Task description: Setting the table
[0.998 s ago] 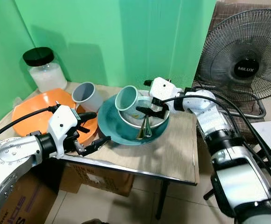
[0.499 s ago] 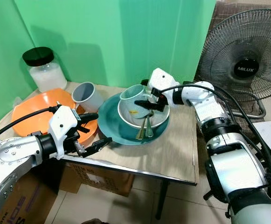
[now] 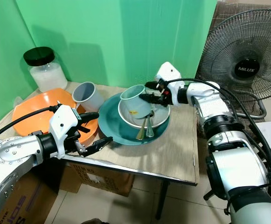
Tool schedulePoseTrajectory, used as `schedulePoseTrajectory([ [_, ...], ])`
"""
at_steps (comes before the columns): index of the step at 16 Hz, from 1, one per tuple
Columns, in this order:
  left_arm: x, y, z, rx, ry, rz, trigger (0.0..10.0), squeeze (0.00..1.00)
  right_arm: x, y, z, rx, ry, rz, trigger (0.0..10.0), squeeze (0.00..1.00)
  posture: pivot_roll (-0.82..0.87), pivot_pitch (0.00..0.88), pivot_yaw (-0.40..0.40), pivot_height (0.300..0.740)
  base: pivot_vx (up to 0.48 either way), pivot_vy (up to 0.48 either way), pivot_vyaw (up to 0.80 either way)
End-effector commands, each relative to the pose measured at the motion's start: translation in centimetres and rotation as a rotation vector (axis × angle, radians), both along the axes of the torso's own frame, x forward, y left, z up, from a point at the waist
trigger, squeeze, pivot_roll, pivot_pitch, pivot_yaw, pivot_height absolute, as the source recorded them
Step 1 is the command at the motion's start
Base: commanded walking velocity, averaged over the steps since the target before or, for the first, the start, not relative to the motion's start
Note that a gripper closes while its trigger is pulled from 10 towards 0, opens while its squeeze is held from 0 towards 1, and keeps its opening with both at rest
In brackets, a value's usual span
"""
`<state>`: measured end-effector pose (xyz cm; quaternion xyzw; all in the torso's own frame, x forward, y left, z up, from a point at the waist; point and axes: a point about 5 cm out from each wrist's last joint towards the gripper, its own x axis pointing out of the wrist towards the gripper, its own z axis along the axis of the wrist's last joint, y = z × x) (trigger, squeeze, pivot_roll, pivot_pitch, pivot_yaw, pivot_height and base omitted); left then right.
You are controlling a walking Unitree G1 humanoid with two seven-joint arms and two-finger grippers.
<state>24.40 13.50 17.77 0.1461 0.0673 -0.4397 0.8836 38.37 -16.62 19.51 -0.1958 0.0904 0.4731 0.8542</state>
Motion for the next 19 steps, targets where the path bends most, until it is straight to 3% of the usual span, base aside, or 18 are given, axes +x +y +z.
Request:
schedulePoseTrajectory([
  [1, 0.1, -0.1, 0.1, 0.002, -0.009, -0.008, 10.0, 0.00, 0.0, -0.2, 0.3, 0.024, -0.002, -0.021, 8.5, 0.00, -0.07, 0.000, 0.067, 0.740, 0.000, 0.000, 0.00],
  [2, 0.1, -0.2, 0.1, 0.002, -0.009, -0.009, 10.0, 0.00, 0.0, -0.4, 0.1, 0.018, 0.000, -0.043, 10.0, 0.00, -0.07, 0.000, 0.067, 0.740, 0.000, 0.000, 0.00],
  [3, 0.1, -0.2, 0.1, 0.003, -0.009, -0.012, 10.0, 0.00, 0.0, -0.5, -0.1, 0.037, 0.018, -0.057, 10.0, 0.00, -0.07, 0.000, 0.070, 0.740, 0.000, 0.000, 0.00],
  [4, 0.1, -0.2, 0.2, 0.003, -0.009, -0.013, 10.0, 0.00, -0.1, -0.5, -0.1, 0.066, 0.043, -0.069, 10.0, 0.13, -0.07, 0.000, 0.070, 0.740, 0.000, 0.000, 0.00],
  [5, 0.1, -0.3, 0.2, 0.002, -0.008, -0.014, 10.0, 0.00, -0.1, -0.6, -0.2, 0.093, 0.066, -0.076, 10.0, 0.64, -0.07, 0.000, 0.070, 0.740, 0.000, 0.000, 0.00],
  [6, 0.2, -0.4, 0.3, 0.000, -0.008, -0.016, 10.0, 0.00, -0.5, -0.5, -0.5, 0.149, 0.142, -0.062, 10.0, 1.00, -0.07, 0.000, 0.068, 0.740, 0.000, 0.000, 0.00],
  [7, 0.2, -0.4, 0.3, -0.003, -0.008, -0.016, 10.0, 0.00, -0.6, -0.5, -0.8, 0.153, 0.165, -0.071, 10.0, 1.00, -0.07, 0.000, 0.068, 0.740, 0.000, 0.000, 0.00],
  [8, 0.1, -0.5, 0.4, -0.008, -0.007, -0.017, 10.0, 0.00, -0.6, -0.7, -1.3, 0.144, 0.178, -0.103, 10.0, 0.00, -0.07, 0.000, 0.066, 0.740, 0.000, 0.000, 0.00],
  [15, -0.2, -0.7, 1.1, -0.027, -0.010, -0.032, 10.0, 0.00, -0.9, -0.4, -2.1, 0.189, 0.233, -0.164, 10.0, 0.00, -0.07, 0.000, 0.068, 0.740, 0.000, 0.000, 0.00],
  [16, -0.2, -0.8, 1.1, -0.026, -0.009, -0.033, 10.0, 0.00, -1.0, -0.3, -2.1, 0.209, 0.241, -0.156, 4.5, 0.00, -0.07, 0.000, 0.068, 0.740, 0.000, 0.000, 0.00],
  [17, -0.3, -0.9, 1.1, -0.026, -0.009, -0.034, 10.0, 0.00, -1.1, -0.2, -2.1, 0.213, 0.243, -0.153, 0.0, 0.00, -0.07, 0.000, 0.067, 0.740, 0.000, 0.000, 0.00],
  [19, -0.3, -1.0, 1.0, -0.023, -0.006, -0.034, 10.0, 0.00, -1.2, -0.1, -2.2, 0.219, 0.248, -0.152, 0.0, 0.00, -0.07, 0.000, 0.065, 0.740, 0.000, 0.000, 0.00],
])
